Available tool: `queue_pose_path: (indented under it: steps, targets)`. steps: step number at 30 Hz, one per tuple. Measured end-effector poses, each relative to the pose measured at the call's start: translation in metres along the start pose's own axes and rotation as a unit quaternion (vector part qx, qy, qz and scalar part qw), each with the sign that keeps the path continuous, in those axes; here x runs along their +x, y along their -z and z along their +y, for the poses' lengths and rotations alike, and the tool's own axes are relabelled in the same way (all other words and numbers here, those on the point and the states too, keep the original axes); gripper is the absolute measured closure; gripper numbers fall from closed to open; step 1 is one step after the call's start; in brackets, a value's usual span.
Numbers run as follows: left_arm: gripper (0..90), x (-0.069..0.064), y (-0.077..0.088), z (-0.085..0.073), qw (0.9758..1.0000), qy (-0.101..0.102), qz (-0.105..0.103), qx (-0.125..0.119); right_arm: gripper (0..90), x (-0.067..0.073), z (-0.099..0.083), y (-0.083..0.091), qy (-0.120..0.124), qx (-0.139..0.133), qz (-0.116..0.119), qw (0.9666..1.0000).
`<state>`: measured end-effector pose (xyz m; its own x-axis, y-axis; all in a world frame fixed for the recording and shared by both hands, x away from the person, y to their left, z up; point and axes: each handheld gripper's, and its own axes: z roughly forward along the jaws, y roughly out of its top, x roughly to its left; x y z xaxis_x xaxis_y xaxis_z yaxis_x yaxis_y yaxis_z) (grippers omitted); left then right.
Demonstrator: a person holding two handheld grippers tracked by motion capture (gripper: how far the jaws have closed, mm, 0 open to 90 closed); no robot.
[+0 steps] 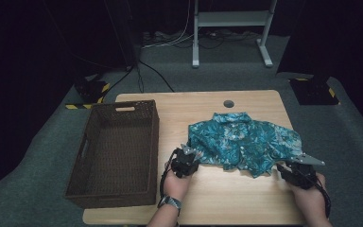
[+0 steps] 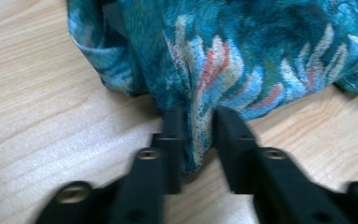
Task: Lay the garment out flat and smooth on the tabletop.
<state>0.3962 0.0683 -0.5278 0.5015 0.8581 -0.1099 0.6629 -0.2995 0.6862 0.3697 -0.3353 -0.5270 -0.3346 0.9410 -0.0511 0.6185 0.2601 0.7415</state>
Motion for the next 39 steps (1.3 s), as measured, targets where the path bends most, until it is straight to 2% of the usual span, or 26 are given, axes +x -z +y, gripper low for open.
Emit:
queue_pose_path:
  steps: [2,3,6,11,15,18,22,26,29,33,39]
  targets:
    - [84.2,-0.001,0.002,0.000,1.0000,-0.002,0.000,-0.005,55.9,0.001,0.003,-0.003,0.003,-0.006,0.000,1.0000]
    - [85.9,-0.001,0.005,0.001,1.0000,-0.002,-0.003,-0.008,56.0,0.001,0.005,-0.004,0.006,-0.007,0.001,1.0000]
    - [86.3,-0.001,0.017,0.006,0.9996,0.005,-0.006,-0.028,56.4,0.003,0.010,-0.010,0.007,0.000,0.001,1.0000]
    - [86.3,0.002,0.037,0.015,0.9986,0.011,-0.005,-0.051,56.3,0.011,0.020,-0.012,0.013,-0.011,0.008,0.9998]
    - [85.7,0.002,0.044,0.018,0.9983,0.011,-0.009,-0.056,54.0,0.017,0.027,-0.019,0.023,-0.012,0.010,0.9996]
    - [85.3,0.003,0.043,0.017,0.9983,0.015,-0.011,-0.055,54.4,0.019,0.029,-0.032,0.028,0.010,0.013,0.9995]
    - [85.4,0.005,0.038,0.016,0.9986,0.017,-0.008,-0.049,67.9,0.018,0.032,-0.040,0.023,0.015,0.017,0.9995]
    - [85.6,0.008,0.033,0.014,0.9987,0.025,-0.007,-0.044,81.6,0.012,0.036,-0.044,0.026,0.014,0.010,0.9995]
    - [85.7,0.010,0.030,0.012,0.9987,0.029,-0.006,-0.042,86.9,0.009,0.039,-0.047,0.026,0.020,0.006,0.9994]
    - [85.9,0.009,0.033,0.012,0.9984,0.029,-0.009,-0.047,87.1,0.008,0.040,-0.042,0.029,0.019,0.002,0.9994]
    - [86.0,0.005,0.047,0.018,0.9976,0.024,-0.013,-0.064,87.0,0.003,0.038,-0.012,0.032,-0.013,0.000,0.9994]
